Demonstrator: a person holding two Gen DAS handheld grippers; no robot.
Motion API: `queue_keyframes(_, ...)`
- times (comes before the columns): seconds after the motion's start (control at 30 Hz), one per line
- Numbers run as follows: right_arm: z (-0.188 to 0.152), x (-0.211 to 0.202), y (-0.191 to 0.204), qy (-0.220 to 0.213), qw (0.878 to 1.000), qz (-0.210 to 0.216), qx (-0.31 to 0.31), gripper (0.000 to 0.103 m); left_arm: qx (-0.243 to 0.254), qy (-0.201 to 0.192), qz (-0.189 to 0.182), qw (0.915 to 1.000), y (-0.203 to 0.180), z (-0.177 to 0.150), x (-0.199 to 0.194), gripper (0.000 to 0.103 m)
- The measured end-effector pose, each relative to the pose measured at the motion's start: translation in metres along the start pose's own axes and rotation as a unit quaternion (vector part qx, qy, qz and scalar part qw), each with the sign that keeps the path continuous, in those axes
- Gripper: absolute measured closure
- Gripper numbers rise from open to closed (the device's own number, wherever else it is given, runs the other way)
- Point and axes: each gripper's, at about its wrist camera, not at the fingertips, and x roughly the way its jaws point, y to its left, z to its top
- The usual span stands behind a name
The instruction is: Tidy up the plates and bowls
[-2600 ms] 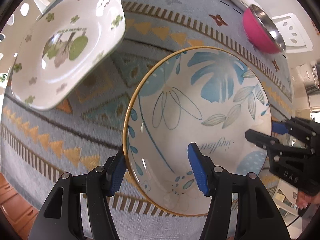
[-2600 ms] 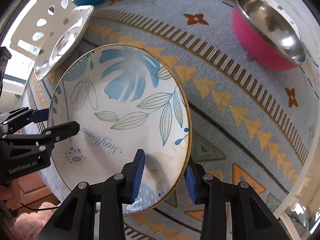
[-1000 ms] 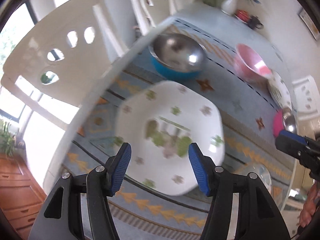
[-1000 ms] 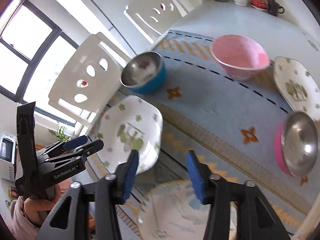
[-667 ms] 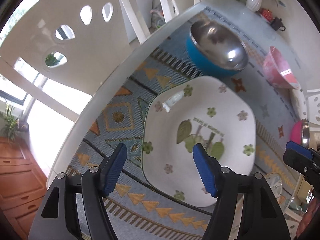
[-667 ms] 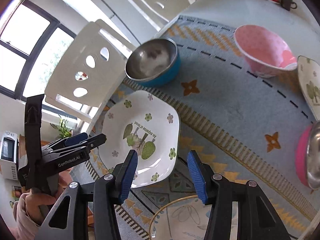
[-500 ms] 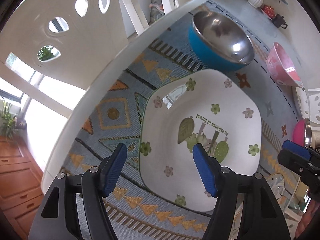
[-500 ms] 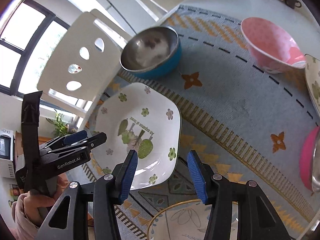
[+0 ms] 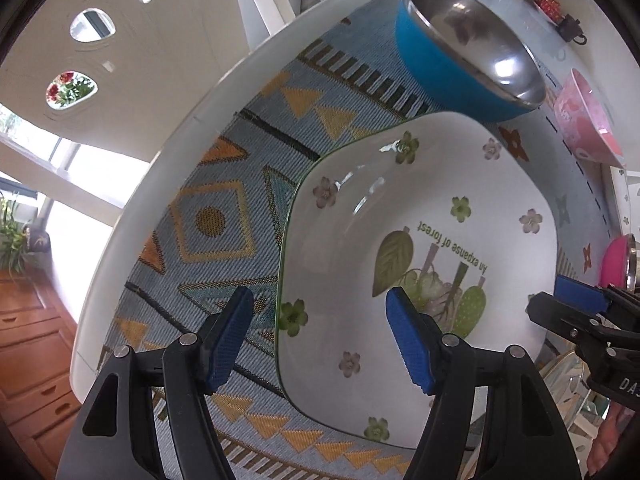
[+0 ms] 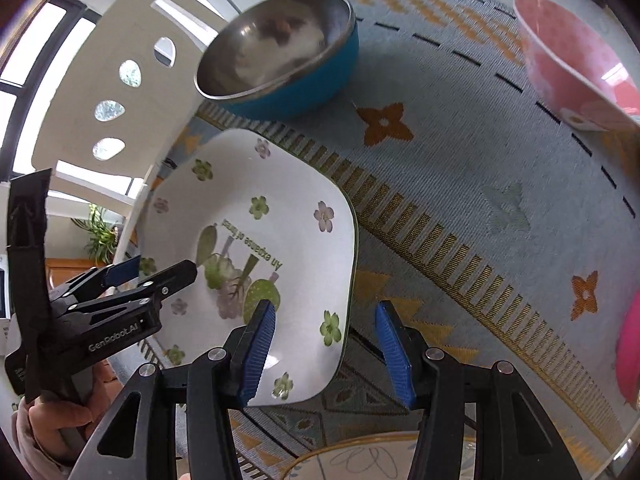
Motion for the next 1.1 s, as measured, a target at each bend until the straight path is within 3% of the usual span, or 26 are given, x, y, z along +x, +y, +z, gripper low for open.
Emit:
queue_keyframes(0.4,0.007,0.026,0.005,0.031,0.999,-0.030,-0.005,0.053,-0.002,-0.001,-0.008,1.0000,0.002,0.005,0.004,0.033)
queue_keyframes(0.53,0.008,0.028,0.008,0.033,0.999,-0.039,-0.018,0.050,-0.005,-0.006,-0.009,0.9999,0.006,0.012,0.008,0.027)
queue_keyframes(0.8,0.010,0.034,0.018,0.031,0.999,-0.033,-0.018,0.033,-0.005,-0.014,-0.005,0.9999,0.004,0.025,0.016,0.017)
queue_keyframes(0.93,0.013,0.043,0.029,0.035,0.999,-0.034,-0.024,0.017,-0.003,-0.018,0.002,0.9998,0.005,0.029,0.021,0.004)
queue_keyframes(1.1,0.015,0.057,0.048,0.047,0.996,-0.062,-0.049,0.001,-0.010,-0.012,0.003,0.9999,0.004,0.043,0.032,0.000)
